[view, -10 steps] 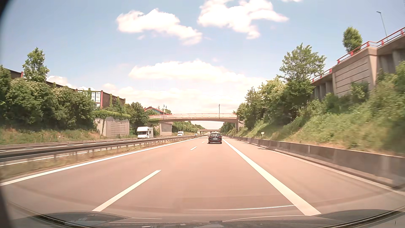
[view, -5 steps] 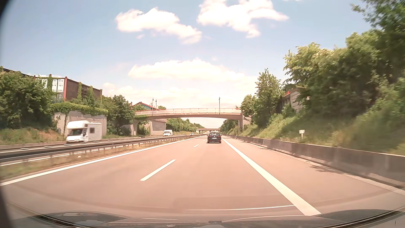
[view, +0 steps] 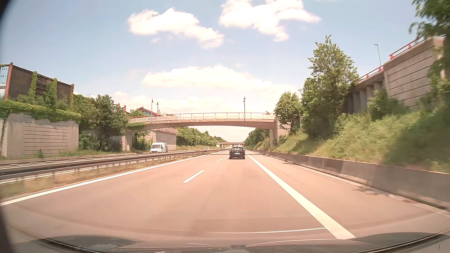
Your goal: Follow the waypoints while adhering to traffic rules and regulations
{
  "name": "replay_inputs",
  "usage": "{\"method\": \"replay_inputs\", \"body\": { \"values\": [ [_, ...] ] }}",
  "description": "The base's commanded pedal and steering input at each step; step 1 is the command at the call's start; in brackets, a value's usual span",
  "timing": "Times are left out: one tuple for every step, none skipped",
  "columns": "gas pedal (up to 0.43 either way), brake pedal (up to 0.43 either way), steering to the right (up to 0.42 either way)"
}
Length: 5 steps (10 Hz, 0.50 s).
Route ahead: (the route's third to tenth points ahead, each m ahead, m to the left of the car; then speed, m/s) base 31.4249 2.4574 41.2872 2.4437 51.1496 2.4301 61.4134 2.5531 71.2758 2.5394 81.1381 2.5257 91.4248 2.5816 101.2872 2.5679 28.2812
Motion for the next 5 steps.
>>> {"method": "replay_inputs", "body": {
  "values": [
    [0.169, 0.012, 0.0],
    [0.169, 0.012, 0.0],
    [0.177, 0.012, -0.001],
    [0.189, 0.006, 0.0],
    [0.197, 0.012, -0.001]
  ]
}}
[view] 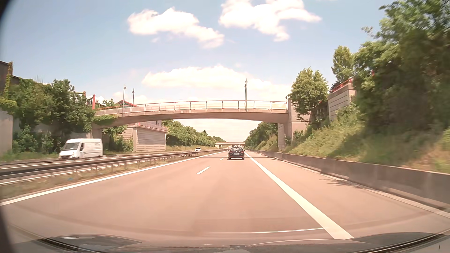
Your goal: Follow the waypoints while adhering to traffic rules and regulations
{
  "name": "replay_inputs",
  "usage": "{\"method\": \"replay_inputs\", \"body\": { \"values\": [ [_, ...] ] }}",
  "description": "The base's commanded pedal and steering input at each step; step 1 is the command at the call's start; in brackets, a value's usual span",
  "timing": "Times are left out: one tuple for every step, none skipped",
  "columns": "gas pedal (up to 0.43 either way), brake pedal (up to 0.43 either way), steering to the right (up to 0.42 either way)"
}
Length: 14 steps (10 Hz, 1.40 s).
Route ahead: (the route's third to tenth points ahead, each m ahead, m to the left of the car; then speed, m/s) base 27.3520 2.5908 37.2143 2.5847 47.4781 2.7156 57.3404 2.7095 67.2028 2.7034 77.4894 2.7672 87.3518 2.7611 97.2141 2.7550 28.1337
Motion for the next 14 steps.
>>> {"method": "replay_inputs", "body": {
  "values": [
    [0.197, 0.012, -0.004],
    [0.209, 0.012, -0.005],
    [0.22, 0.012, -0.005],
    [0.228, 0.012, -0.005],
    [0.228, 0.012, -0.004],
    [0.24, 0.012, -0.003],
    [0.248, 0.012, -0.002],
    [0.248, 0.012, -0.002],
    [0.26, 0.012, -0.001],
    [0.26, 0.012, -0.001],
    [0.26, 0.012, -0.002],
    [0.26, 0.012, -0.001],
    [0.26, 0.012, -0.001],
    [0.26, 0.012, -0.001]
  ]
}}
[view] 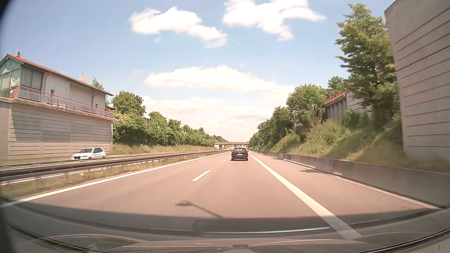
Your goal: Follow the waypoints while adhering to traffic rules and regulations
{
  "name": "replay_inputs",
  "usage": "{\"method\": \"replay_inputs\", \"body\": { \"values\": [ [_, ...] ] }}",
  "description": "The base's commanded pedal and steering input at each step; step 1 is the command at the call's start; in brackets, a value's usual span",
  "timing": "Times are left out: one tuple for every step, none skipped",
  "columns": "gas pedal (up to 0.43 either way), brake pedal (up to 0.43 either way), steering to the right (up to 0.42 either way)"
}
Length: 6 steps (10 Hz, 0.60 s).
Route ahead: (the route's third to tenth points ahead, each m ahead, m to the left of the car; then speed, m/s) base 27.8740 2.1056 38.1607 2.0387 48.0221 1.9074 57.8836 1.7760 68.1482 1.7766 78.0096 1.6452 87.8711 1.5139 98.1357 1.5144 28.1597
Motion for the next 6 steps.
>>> {"method": "replay_inputs", "body": {
  "values": [
    [0.268, 0.012, -0.001],
    [0.268, 0.012, 0.0],
    [0.268, 0.012, 0.0],
    [0.268, 0.012, 0.0],
    [0.268, 0.012, 0.0],
    [0.268, 0.006, 0.0]
  ]
}}
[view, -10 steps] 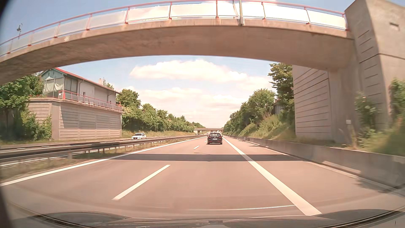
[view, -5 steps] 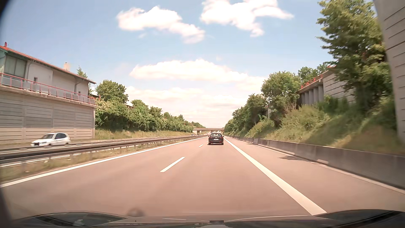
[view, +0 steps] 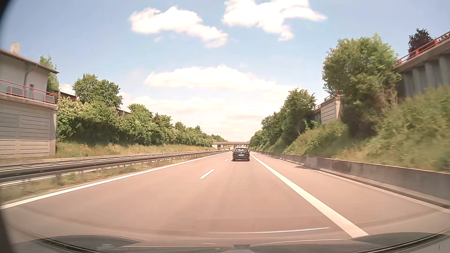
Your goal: Follow the waypoints while adhering to traffic rules and regulations
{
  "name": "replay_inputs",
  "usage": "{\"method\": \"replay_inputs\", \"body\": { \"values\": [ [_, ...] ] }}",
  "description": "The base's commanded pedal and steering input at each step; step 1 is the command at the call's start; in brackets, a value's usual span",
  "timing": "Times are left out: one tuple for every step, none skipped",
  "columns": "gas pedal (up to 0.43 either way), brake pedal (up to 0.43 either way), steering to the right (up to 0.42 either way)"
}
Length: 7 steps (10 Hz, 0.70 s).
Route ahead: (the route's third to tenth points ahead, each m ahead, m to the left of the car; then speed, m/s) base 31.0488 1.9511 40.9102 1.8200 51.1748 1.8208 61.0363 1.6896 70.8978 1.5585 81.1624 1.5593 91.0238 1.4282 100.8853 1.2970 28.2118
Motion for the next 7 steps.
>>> {"method": "replay_inputs", "body": {
  "values": [
    [0.268, 0.012, 0.0],
    [0.268, 0.012, 0.001],
    [0.248, 0.012, 0.001],
    [0.22, 0.012, 0.0],
    [0.189, 0.012, 0.0],
    [0.177, 0.012, 0.001],
    [0.157, 0.012, 0.0]
  ]
}}
